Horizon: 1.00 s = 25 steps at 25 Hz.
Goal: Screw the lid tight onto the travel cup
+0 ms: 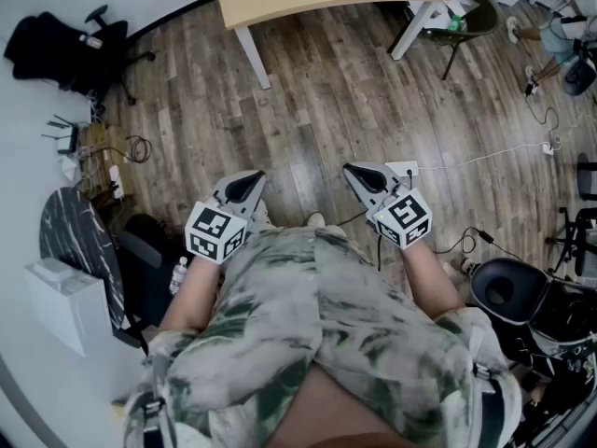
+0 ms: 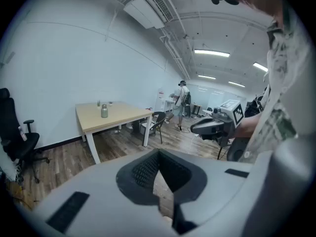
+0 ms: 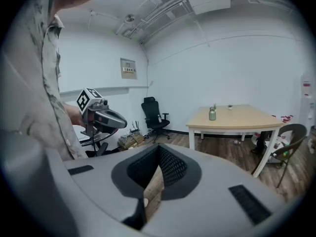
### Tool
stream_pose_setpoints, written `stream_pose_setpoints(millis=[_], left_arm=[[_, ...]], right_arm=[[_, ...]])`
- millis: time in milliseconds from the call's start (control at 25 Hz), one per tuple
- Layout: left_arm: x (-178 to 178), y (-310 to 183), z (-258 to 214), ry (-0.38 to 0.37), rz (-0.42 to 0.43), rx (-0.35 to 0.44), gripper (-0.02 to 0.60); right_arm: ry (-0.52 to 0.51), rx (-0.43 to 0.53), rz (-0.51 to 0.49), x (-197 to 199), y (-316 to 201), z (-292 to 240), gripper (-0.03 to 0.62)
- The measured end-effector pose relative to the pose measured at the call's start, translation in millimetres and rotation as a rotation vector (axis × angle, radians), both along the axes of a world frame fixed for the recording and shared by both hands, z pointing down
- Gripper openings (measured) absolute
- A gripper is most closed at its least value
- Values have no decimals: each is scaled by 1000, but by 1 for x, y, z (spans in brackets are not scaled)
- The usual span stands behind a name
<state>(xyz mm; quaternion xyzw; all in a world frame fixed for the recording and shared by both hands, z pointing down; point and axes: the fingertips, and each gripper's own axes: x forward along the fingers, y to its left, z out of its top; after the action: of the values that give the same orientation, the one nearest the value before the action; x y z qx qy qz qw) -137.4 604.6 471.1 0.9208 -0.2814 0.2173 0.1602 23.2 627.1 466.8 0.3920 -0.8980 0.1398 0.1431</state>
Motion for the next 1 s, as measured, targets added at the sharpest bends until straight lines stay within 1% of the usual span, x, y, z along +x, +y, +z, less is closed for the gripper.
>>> stream_pose_setpoints(millis=[240,480,560,640,800,840,1000], left_arm=[[12,5,-6,2,0,13,23],[47,-8,-7,-6,10,16,23],[45,-9,-8,-2,16,13,23],[40,-12,-11,-2,23,27,23],[36,-36,-14,13,13,48,25],[36,-43,-14,18,12,51,26],[27,-75,-11,38,1,67,28]], right_arm=[[7,2,-16,9,10,-3,20],[-1,3,-34,36,-5,0,20],[-4,2,-38,33,-7,0,20],[-6,11,-44,26,-9,-3,20],[-10,49,-36,24,-29,-8,22],[-11,55,-29,25,-37,-9,28],[-12,69,7,20,-68,-9,119]])
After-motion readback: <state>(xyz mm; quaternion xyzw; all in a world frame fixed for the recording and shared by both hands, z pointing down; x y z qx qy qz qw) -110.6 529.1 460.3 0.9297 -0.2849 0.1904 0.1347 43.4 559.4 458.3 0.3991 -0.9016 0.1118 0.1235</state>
